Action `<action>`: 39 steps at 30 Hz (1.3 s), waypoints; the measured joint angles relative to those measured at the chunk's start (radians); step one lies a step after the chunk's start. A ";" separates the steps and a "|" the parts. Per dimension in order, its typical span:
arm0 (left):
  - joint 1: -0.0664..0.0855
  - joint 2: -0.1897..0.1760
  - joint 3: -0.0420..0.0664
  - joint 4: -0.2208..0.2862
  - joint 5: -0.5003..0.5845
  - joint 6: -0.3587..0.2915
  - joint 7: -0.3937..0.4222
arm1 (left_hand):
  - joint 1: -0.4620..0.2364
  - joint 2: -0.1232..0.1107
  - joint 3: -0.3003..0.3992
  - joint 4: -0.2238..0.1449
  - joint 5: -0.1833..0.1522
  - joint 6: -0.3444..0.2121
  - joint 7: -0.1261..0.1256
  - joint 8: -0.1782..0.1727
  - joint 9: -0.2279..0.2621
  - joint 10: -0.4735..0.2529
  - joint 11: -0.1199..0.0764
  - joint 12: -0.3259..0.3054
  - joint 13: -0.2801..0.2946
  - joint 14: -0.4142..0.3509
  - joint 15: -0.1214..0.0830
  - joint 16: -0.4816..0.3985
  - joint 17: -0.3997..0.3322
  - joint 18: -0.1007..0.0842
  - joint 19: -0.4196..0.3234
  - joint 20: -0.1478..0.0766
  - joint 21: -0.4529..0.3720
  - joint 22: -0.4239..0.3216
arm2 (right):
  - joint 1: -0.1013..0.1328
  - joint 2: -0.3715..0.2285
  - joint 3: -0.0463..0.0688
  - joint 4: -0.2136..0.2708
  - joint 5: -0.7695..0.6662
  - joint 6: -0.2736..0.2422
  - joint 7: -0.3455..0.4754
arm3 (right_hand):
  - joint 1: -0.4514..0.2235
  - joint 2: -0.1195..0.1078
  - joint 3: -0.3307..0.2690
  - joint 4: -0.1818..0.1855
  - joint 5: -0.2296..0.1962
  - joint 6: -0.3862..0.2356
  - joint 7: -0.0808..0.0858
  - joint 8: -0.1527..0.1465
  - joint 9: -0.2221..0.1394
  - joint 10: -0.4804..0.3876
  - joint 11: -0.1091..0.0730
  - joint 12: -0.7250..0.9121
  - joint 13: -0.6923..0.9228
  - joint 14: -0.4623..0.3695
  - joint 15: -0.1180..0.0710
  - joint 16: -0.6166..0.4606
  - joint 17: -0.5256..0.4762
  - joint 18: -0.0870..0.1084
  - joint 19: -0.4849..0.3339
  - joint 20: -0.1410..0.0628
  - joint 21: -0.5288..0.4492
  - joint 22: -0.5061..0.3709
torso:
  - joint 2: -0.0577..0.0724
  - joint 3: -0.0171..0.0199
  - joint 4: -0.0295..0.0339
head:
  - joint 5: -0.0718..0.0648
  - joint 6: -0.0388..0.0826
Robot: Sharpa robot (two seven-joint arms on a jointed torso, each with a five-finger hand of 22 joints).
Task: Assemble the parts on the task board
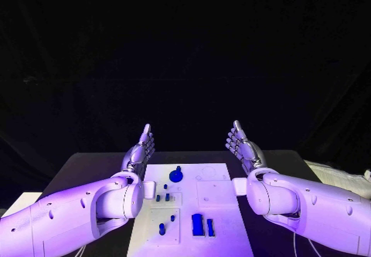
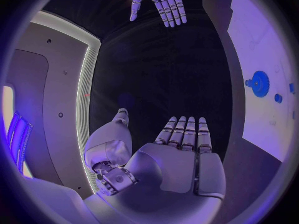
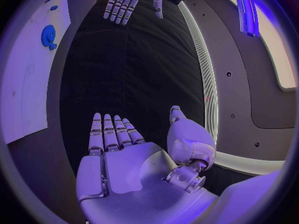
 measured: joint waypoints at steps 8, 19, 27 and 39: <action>0.000 0.000 0.000 0.000 -0.015 -0.031 0.013 | -0.099 0.000 -0.006 0.000 0.000 -0.067 -0.007 0.000 0.000 -0.069 -0.003 -0.013 0.000 -0.063 -0.001 -0.025 -0.006 -0.016 -0.056 -0.016 0.000 -0.044 | 0.000 0.000 0.000 0.000 0.015 -0.017 0.011 | -0.106 0.000 0.002 -0.002 0.000 -0.067 -0.005 -0.004 -0.001 -0.077 -0.002 0.000 -0.002 -0.080 -0.001 0.000 -0.008 0.000 -0.071 -0.006 -0.049 -0.066 | 0.000 -0.0001 0.0001 | 0.000 0.000; 0.000 0.000 0.000 0.000 -0.020 -0.044 0.019 | -0.192 0.000 -0.005 0.000 0.000 -0.128 -0.007 0.000 0.000 -0.128 -0.004 -0.014 0.000 -0.121 -0.003 -0.030 -0.008 -0.016 -0.105 -0.020 0.000 -0.111 | 0.000 0.000 0.000 0.000 0.021 -0.025 0.016 | -0.206 0.000 0.002 -0.002 0.000 -0.128 -0.008 -0.004 -0.001 -0.145 -0.002 0.000 -0.002 -0.154 -0.001 0.000 -0.011 -0.015 -0.135 -0.009 -0.061 -0.092 | 0.000 -0.0001 0.0001 | 0.000 0.000; 0.000 0.000 0.000 0.001 -0.022 -0.047 0.020 | -0.252 0.000 -0.005 0.000 0.000 -0.214 -0.008 0.000 0.000 -0.219 -0.004 -0.014 0.000 -0.207 -0.002 -0.030 -0.007 -0.016 -0.190 -0.021 0.000 -0.122 | 0.000 0.000 0.000 0.001 0.023 -0.027 0.018 | -0.373 0.000 0.002 -0.002 0.000 -0.236 -0.007 -0.004 -0.001 -0.267 -0.003 0.000 -0.002 -0.282 0.000 0.000 -0.011 -0.015 -0.248 -0.008 -0.065 -0.097 | 0.000 -0.0001 0.0001 | 0.000 0.000; 0.000 0.000 0.000 0.001 -0.022 -0.048 0.021 | -0.349 0.000 -0.005 0.000 0.000 -0.236 -0.009 0.000 0.000 -0.242 -0.004 -0.014 0.001 -0.223 -0.002 -0.030 -0.007 -0.016 -0.198 -0.020 0.000 -0.123 | 0.000 0.000 0.000 0.001 0.024 -0.027 0.019 | -0.375 -0.001 0.002 -0.002 0.000 -0.236 -0.007 -0.004 -0.001 -0.267 -0.003 0.000 -0.002 -0.282 0.000 0.000 -0.010 -0.015 -0.248 -0.008 -0.065 -0.097 | 0.000 -0.0001 0.0001 | 0.000 0.000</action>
